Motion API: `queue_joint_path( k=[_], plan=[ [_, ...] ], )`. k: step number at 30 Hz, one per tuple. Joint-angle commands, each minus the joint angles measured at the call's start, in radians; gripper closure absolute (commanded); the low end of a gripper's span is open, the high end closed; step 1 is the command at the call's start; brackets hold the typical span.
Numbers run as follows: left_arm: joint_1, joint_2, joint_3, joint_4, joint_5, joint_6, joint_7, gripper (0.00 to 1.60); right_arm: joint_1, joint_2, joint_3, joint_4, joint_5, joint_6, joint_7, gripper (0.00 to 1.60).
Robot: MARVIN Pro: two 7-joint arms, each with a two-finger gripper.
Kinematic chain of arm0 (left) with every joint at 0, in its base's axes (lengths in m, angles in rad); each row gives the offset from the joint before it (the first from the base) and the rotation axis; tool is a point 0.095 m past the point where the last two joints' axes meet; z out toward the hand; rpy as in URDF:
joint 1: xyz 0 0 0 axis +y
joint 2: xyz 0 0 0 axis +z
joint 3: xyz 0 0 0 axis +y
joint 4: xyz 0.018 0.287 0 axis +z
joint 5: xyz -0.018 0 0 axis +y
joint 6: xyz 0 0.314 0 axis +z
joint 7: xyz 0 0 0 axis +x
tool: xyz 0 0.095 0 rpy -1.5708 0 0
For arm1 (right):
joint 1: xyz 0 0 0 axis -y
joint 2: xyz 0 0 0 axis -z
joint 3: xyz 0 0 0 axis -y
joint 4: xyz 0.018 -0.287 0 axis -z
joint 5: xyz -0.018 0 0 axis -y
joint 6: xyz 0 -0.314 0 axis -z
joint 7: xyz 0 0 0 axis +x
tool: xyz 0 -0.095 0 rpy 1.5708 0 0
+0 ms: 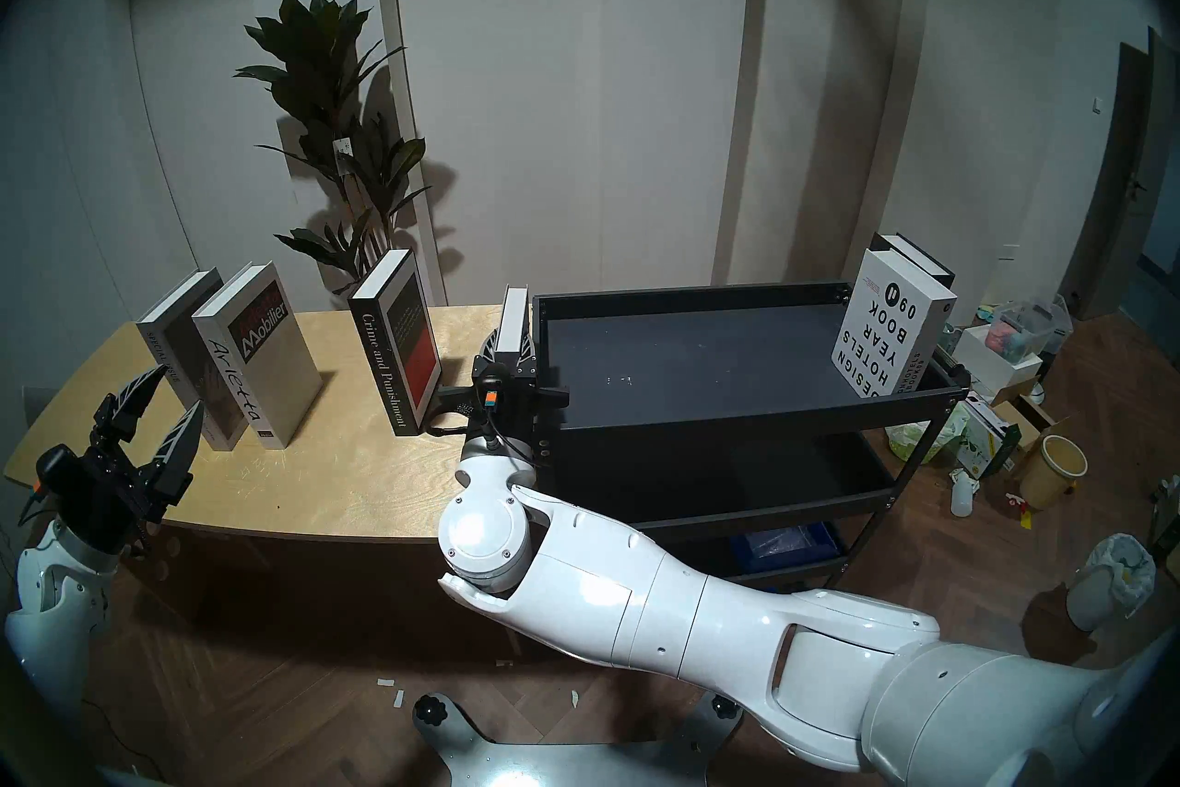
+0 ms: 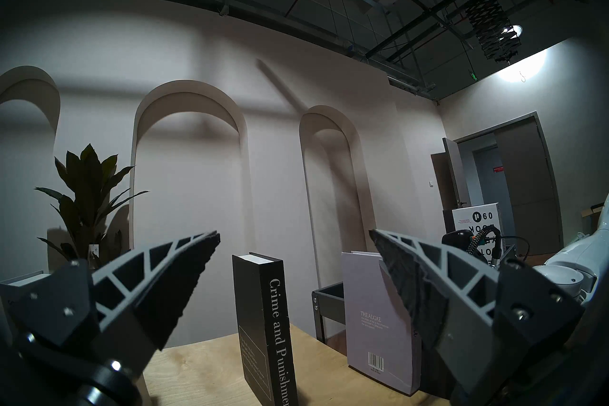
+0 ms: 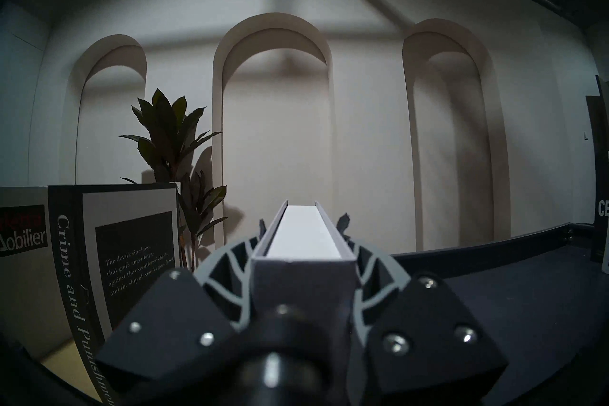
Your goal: Move the books from the display table onto the shelf, standing them upright with spines facing out and tallest at one end
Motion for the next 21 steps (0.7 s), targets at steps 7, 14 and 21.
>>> queue_joint_path(
  k=[7, 14, 21],
  plan=[
    [-0.002, 0.003, -0.006, -0.007, 0.000, -0.002, -0.001, 0.00, 0.139, 0.055, 0.105, -0.187, 0.010, -0.004, 0.071, 1.60],
    [-0.002, 0.003, -0.007, -0.007, 0.000, -0.002, -0.001, 0.00, 0.174, 0.116, 0.151, -0.252, 0.064, 0.051, 0.137, 1.60],
    [-0.001, 0.003, -0.007, -0.008, 0.000, -0.002, -0.001, 0.00, 0.179, 0.209, 0.215, -0.324, 0.187, 0.121, 0.216, 1.60]
  ],
)
